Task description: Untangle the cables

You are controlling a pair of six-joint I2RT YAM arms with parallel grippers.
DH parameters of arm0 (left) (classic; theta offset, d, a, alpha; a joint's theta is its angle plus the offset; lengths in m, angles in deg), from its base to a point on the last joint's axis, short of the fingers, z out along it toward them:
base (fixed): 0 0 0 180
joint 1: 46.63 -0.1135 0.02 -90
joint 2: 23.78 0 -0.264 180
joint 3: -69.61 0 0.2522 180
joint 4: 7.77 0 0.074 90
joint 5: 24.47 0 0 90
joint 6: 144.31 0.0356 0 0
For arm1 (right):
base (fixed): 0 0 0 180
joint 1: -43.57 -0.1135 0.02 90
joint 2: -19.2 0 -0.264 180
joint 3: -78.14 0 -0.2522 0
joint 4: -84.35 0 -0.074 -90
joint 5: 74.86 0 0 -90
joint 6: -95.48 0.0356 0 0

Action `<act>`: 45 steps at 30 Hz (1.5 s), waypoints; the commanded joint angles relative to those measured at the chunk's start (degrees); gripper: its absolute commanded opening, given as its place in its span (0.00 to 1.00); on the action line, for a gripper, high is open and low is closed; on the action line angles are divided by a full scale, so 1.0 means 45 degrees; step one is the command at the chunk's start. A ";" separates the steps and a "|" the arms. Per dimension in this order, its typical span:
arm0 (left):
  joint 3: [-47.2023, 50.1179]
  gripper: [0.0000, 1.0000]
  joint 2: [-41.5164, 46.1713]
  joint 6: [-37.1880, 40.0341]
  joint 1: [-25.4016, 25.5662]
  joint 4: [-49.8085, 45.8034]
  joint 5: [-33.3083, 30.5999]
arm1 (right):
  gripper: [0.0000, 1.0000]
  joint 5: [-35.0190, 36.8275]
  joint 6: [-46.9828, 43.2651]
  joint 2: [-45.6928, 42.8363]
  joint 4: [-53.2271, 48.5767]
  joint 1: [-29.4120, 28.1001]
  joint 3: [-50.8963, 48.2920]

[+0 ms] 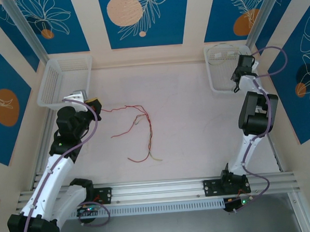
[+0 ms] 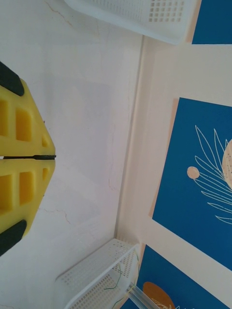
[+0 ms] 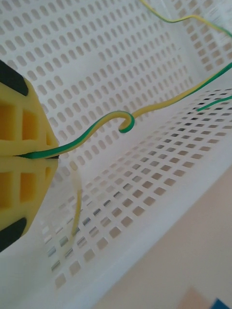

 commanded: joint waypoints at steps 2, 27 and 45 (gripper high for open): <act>0.0000 0.00 0.0323 -0.0257 -0.0037 0.0147 0.0279 | 0.00 -0.0791 -0.0030 0.1153 -0.2892 -0.0002 0.1584; 0.0055 0.00 0.0495 -0.0212 -0.0039 0.0148 0.0181 | 0.52 -0.1386 -0.0403 0.0914 -0.6068 -0.0334 0.4260; -0.0049 0.00 0.0410 -0.0227 -0.0039 0.0137 0.0278 | 0.76 -0.1439 -0.0203 -0.1145 -0.7028 -0.0586 0.4194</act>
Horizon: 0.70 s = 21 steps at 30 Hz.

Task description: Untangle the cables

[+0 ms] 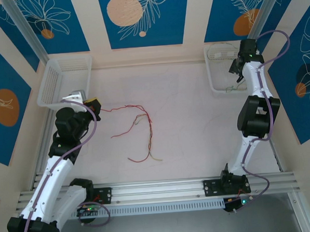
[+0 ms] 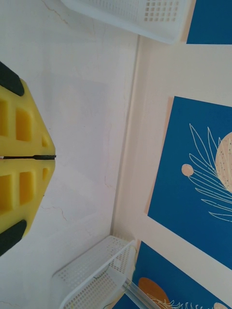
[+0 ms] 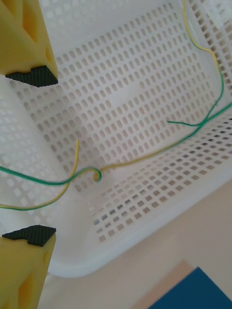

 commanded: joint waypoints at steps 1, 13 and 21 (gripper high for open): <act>-0.0088 0.00 0.0134 -0.0145 -0.0039 0.0108 0.0273 | 0.76 -0.0993 0.0211 -0.0924 -0.0234 -0.0197 -0.0061; 0.0136 0.00 0.0090 -0.0190 -0.0039 0.0319 0.0271 | 0.77 -0.2377 0.0974 -0.5942 0.0255 -0.0587 -0.3585; -0.0500 0.00 0.0029 -0.0306 -0.0018 0.0244 0.1002 | 0.71 -0.4341 0.1794 -1.0606 0.2863 -0.1765 -0.8791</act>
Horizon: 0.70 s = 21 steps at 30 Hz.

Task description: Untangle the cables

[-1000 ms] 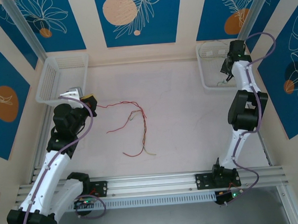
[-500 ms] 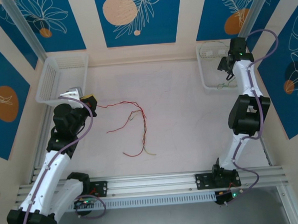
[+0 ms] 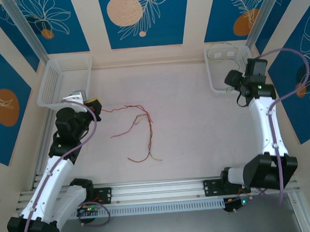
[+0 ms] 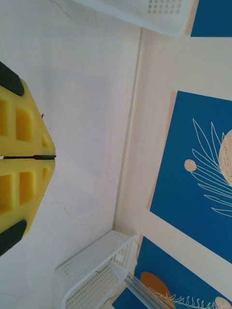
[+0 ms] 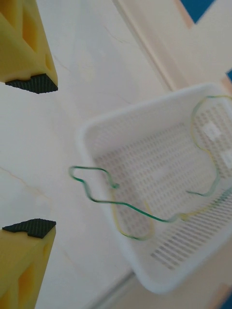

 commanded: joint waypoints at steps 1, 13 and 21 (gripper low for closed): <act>-0.0707 0.00 -0.0028 -0.0307 -0.0018 0.0288 0.0792 | 0.71 -0.0972 0.0216 -0.1667 0.1845 -0.1309 -0.1439; -0.4755 0.00 -0.2063 0.0866 -0.0033 0.0031 -0.0780 | 0.69 0.0447 -0.1284 -0.5390 0.8698 -0.5794 -0.8095; -0.6463 0.00 -0.4151 0.4712 -0.0348 0.1141 -0.7395 | 0.69 0.0888 -0.2693 -0.4592 1.2504 -0.9022 -1.0781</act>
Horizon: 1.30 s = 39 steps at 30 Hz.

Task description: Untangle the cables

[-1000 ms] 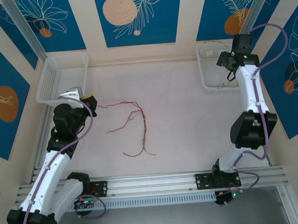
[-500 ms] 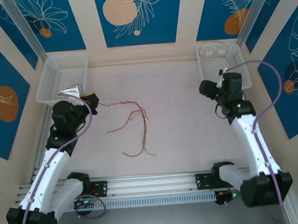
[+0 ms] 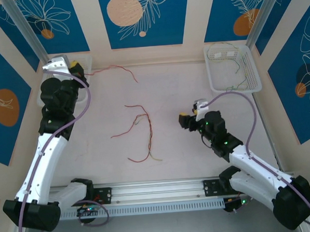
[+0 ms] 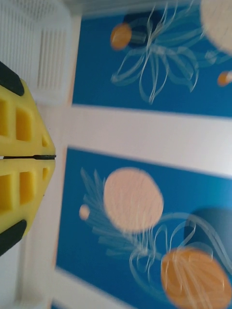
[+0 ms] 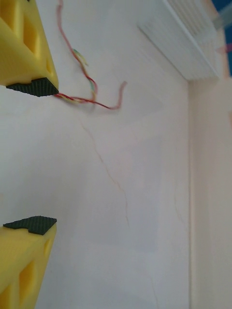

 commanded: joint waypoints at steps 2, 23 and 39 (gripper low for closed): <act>-0.0992 0.00 -0.1630 0.2286 -0.0710 0.1099 -0.3017 | 0.70 0.0643 -0.0632 0.0502 0.1858 -0.0748 -0.0036; -0.4891 0.00 -0.8677 -0.0060 -0.5158 0.1238 -0.1603 | 0.73 0.0508 -0.1347 -0.1086 0.0102 -0.1048 0.0168; -0.2671 0.54 -0.8461 -0.1389 -0.5131 0.1314 -0.2444 | 0.73 0.0030 -0.1451 -0.1117 -0.0921 -0.1120 0.0934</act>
